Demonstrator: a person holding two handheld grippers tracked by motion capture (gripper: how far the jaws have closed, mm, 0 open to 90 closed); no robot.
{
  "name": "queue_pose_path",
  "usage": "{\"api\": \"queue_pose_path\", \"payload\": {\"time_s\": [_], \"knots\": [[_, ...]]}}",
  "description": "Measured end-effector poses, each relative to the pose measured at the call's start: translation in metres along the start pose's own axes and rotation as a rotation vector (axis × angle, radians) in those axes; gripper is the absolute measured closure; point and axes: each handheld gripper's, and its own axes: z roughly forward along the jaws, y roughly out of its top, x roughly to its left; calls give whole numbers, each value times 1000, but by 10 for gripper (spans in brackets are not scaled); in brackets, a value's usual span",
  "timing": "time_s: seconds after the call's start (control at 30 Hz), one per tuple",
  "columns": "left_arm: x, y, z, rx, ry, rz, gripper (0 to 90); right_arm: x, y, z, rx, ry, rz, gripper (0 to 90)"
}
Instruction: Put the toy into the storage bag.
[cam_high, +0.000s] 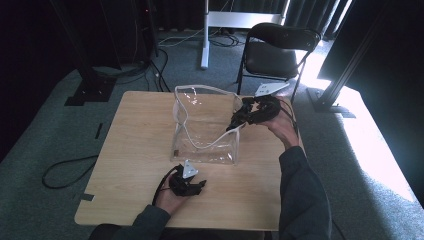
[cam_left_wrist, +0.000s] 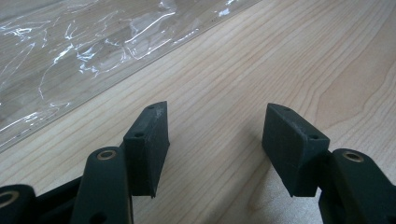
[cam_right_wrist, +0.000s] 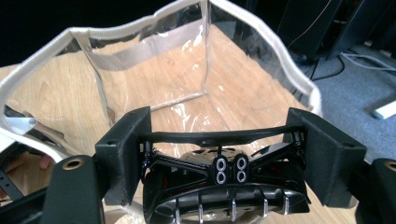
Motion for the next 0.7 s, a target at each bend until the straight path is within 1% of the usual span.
{"api": "queue_pose_path", "payload": {"time_s": [0.13,0.2,0.4,0.47,0.63,0.7], "knots": [[0,0,0,0,-1,1,417,-2,-4,6,5,7,12,247],[0,0,0,0,-1,0,417,-4,-6,7,3,14,27,247],[0,0,0,0,-1,1,417,-9,-11,9,18,28,45,246],[0,0,0,0,-1,1,416,-9,-12,11,30,32,40,245],[0,0,0,1,0,2,415,-7,-14,16,58,21,27,245],[0,0,0,1,0,2,415,-7,-16,19,81,16,23,244]]}}
